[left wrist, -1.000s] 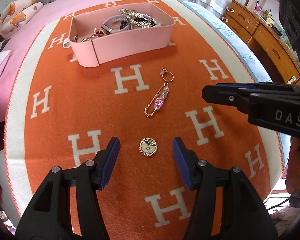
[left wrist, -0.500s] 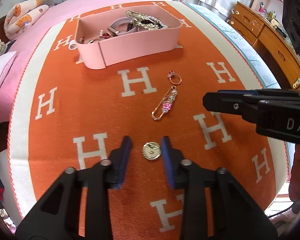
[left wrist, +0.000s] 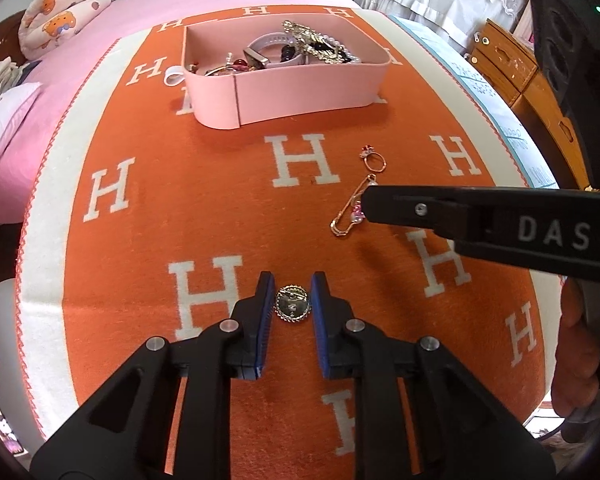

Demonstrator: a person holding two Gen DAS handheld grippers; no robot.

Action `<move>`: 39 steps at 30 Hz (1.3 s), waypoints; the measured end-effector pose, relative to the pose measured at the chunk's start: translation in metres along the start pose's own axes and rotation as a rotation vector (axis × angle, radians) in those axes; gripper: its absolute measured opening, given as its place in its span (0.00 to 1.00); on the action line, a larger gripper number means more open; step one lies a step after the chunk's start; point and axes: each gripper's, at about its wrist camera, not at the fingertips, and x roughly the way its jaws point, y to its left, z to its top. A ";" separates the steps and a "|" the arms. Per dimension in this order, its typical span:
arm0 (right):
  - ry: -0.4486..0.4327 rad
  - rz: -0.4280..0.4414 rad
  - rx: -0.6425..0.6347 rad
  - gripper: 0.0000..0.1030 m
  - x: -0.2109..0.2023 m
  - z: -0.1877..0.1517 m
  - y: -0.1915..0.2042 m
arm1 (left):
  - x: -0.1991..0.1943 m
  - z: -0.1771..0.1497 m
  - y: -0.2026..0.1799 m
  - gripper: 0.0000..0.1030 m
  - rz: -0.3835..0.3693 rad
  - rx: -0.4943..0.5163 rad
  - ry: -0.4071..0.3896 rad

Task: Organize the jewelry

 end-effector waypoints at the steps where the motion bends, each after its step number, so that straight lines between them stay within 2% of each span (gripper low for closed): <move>1: 0.001 -0.001 0.002 0.23 0.002 0.001 0.002 | -0.001 0.000 0.002 0.16 -0.002 -0.005 0.000; 4: 0.010 -0.014 0.006 0.23 0.009 0.004 0.007 | -0.002 0.000 0.006 0.16 -0.004 -0.017 -0.002; 11: 0.003 -0.055 -0.014 0.10 0.019 0.006 0.016 | -0.004 0.001 0.010 0.16 -0.016 -0.025 -0.005; 17: -0.016 -0.044 -0.046 0.10 0.017 0.003 0.025 | -0.009 0.003 0.011 0.16 -0.024 -0.027 -0.021; 24: -0.051 -0.012 -0.047 0.10 -0.007 0.006 0.026 | -0.029 0.017 0.012 0.16 -0.020 -0.023 -0.056; 32: -0.147 0.020 -0.059 0.04 -0.051 0.036 0.032 | -0.061 0.072 0.024 0.16 0.017 -0.022 -0.125; 39: -0.209 -0.011 -0.108 0.04 -0.071 0.069 0.038 | -0.070 0.127 0.047 0.16 0.030 -0.072 -0.199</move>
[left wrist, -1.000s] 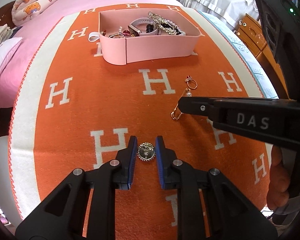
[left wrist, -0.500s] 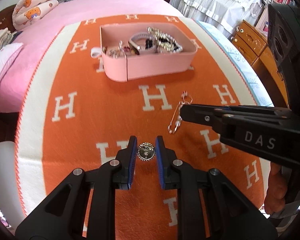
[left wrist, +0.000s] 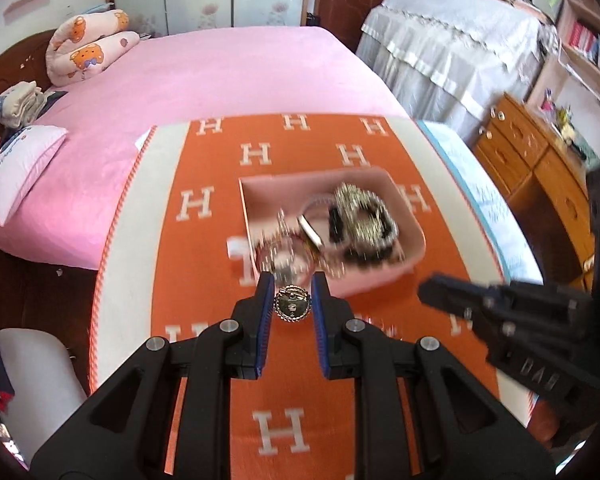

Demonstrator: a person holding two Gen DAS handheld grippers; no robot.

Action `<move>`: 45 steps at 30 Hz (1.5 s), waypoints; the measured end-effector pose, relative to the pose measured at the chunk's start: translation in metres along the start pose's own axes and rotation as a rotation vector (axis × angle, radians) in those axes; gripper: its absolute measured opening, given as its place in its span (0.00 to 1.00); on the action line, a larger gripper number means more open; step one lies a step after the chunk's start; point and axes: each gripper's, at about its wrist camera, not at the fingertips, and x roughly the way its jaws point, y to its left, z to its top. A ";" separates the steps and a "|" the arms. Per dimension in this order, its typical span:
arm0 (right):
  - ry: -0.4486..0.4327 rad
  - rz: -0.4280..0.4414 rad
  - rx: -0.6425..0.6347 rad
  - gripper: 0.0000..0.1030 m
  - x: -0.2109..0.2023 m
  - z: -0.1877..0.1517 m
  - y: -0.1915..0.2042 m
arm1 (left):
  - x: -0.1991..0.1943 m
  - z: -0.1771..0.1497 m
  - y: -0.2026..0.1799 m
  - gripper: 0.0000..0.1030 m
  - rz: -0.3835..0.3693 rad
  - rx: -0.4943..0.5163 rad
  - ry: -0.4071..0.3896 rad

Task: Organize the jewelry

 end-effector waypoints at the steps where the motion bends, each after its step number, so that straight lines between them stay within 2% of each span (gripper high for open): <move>1: 0.006 -0.004 -0.002 0.04 0.001 0.002 -0.002 | 0.001 0.006 0.002 0.16 0.000 -0.003 -0.005; 5: 0.080 -0.025 -0.016 0.06 0.019 -0.004 -0.012 | 0.008 0.016 0.002 0.16 -0.003 0.005 -0.015; 8: 0.129 -0.045 -0.028 0.15 0.035 -0.015 -0.021 | 0.014 0.019 0.002 0.16 -0.013 0.009 -0.007; 9: 0.139 -0.053 -0.036 0.22 0.041 -0.021 -0.021 | 0.017 0.019 0.002 0.16 -0.014 0.010 -0.005; 11: 0.151 -0.071 -0.067 0.26 0.049 -0.028 -0.023 | 0.021 0.019 0.001 0.16 -0.019 0.010 0.001; 15: 0.162 -0.092 -0.131 0.30 0.062 -0.036 -0.017 | 0.026 0.017 0.003 0.16 -0.023 0.006 0.010; 20: 0.169 -0.131 -0.200 0.30 0.082 -0.037 -0.012 | 0.030 0.016 0.007 0.16 -0.022 -0.002 0.016; 25: 0.171 -0.188 -0.326 0.30 0.099 -0.043 -0.002 | 0.032 0.014 0.011 0.16 -0.020 -0.012 0.023; 27: 0.162 -0.215 -0.363 0.15 0.102 -0.046 0.001 | 0.034 0.014 0.012 0.16 -0.018 -0.014 0.026; 28: 0.160 -0.220 -0.377 0.14 0.103 -0.047 0.002 | 0.035 0.014 0.012 0.16 -0.018 -0.015 0.028; 30: 0.158 -0.212 -0.359 0.13 0.102 -0.046 0.001 | 0.037 0.014 0.013 0.16 -0.018 -0.018 0.033; 31: 0.154 -0.210 -0.347 0.11 0.101 -0.045 0.001 | 0.038 0.013 0.013 0.16 -0.017 -0.018 0.036; 32: 0.152 -0.203 -0.330 0.05 0.099 -0.043 0.000 | 0.038 0.013 0.013 0.16 -0.018 -0.019 0.036; 42: -0.002 -0.080 -0.199 0.05 0.045 0.003 0.000 | 0.046 0.020 0.010 0.16 -0.031 -0.017 0.037; 45: -0.043 -0.068 -0.179 0.05 0.034 0.019 0.001 | 0.050 0.024 0.007 0.16 -0.040 -0.016 0.041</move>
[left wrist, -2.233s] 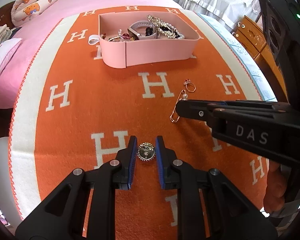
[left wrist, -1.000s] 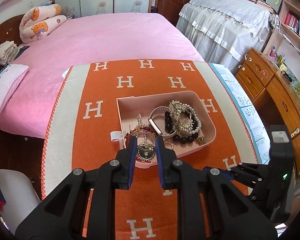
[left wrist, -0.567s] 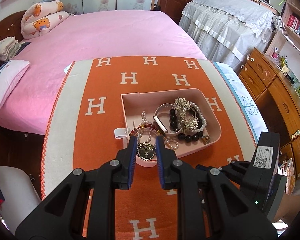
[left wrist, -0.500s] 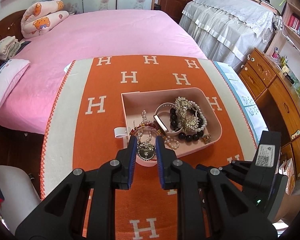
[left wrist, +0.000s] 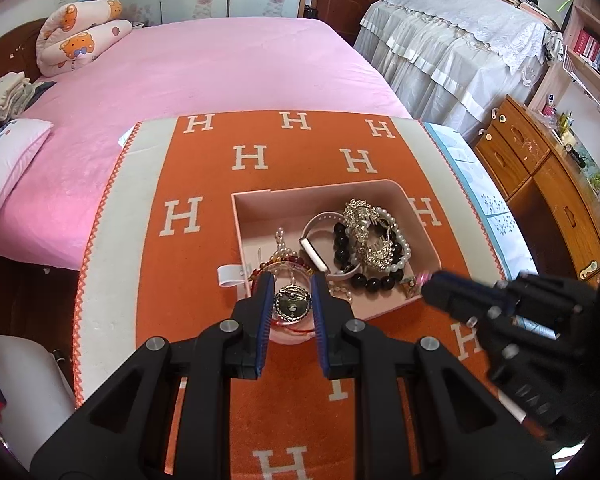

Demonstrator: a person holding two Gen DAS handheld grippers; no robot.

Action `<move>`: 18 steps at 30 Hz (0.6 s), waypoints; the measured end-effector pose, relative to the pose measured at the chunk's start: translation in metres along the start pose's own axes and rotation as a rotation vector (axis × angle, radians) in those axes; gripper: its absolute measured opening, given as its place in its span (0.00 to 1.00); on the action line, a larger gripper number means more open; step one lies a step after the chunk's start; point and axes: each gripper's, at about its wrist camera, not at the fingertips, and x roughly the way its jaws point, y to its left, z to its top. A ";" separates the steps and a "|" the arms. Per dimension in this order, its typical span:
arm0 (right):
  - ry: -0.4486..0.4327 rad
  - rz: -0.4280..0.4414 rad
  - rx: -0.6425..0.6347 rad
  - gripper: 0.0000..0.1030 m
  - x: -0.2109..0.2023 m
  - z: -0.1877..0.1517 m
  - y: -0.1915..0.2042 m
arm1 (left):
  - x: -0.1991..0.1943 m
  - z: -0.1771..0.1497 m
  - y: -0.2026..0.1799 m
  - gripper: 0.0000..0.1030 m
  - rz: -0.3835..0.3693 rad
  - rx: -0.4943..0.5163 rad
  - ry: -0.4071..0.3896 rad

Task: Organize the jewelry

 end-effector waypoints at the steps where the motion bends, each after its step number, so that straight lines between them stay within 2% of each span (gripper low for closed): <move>1: -0.008 0.000 0.002 0.05 -0.002 0.007 -0.002 | 0.002 0.002 -0.001 0.16 -0.005 -0.001 0.003; 8: -0.016 -0.043 0.012 0.06 -0.006 0.030 -0.009 | 0.015 0.013 -0.008 0.17 -0.020 -0.006 0.030; 10: -0.007 -0.045 0.035 0.08 -0.005 0.030 -0.012 | 0.018 0.013 -0.009 0.26 -0.021 -0.008 0.046; 12: -0.007 -0.043 0.057 0.17 -0.006 0.028 -0.015 | 0.017 0.012 -0.009 0.54 -0.018 -0.013 0.037; 14: -0.014 -0.047 0.074 0.26 -0.008 0.025 -0.018 | 0.014 0.011 -0.008 0.56 -0.014 -0.019 0.022; 18: -0.021 -0.051 0.088 0.26 -0.013 0.018 -0.021 | 0.009 0.007 -0.005 0.56 0.000 -0.023 0.018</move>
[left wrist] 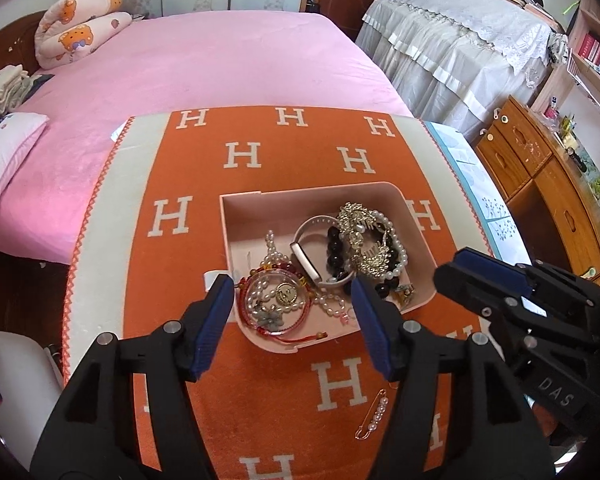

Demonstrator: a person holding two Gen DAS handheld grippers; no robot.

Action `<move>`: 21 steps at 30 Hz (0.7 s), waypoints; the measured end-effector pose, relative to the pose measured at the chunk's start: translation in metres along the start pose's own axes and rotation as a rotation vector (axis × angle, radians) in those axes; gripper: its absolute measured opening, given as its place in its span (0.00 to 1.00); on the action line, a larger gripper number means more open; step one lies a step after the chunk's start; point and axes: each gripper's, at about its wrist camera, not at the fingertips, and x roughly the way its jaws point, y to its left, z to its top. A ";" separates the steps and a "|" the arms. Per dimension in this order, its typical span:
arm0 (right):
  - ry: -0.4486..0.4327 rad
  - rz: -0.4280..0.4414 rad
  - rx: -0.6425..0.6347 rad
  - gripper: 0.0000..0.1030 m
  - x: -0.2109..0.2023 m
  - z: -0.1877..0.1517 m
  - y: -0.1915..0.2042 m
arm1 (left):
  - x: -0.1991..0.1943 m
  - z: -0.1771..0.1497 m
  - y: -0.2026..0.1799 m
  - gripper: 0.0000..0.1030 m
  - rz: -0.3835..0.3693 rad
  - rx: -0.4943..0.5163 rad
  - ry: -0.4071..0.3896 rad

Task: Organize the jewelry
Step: 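Grasp the pink-bead safety pin with the left tool while the right tool grasps the gold ring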

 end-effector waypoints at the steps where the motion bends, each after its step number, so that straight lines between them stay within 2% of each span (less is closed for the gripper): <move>1: -0.001 -0.001 0.003 0.26 -0.001 -0.002 -0.001 | -0.002 -0.001 0.000 0.56 0.002 -0.002 -0.004; 11: 0.034 -0.012 0.026 0.26 -0.011 -0.030 -0.010 | -0.024 -0.021 -0.013 0.56 0.025 0.029 -0.034; 21: 0.089 -0.025 0.068 0.26 -0.018 -0.070 -0.029 | -0.021 -0.065 -0.042 0.56 0.034 0.112 0.016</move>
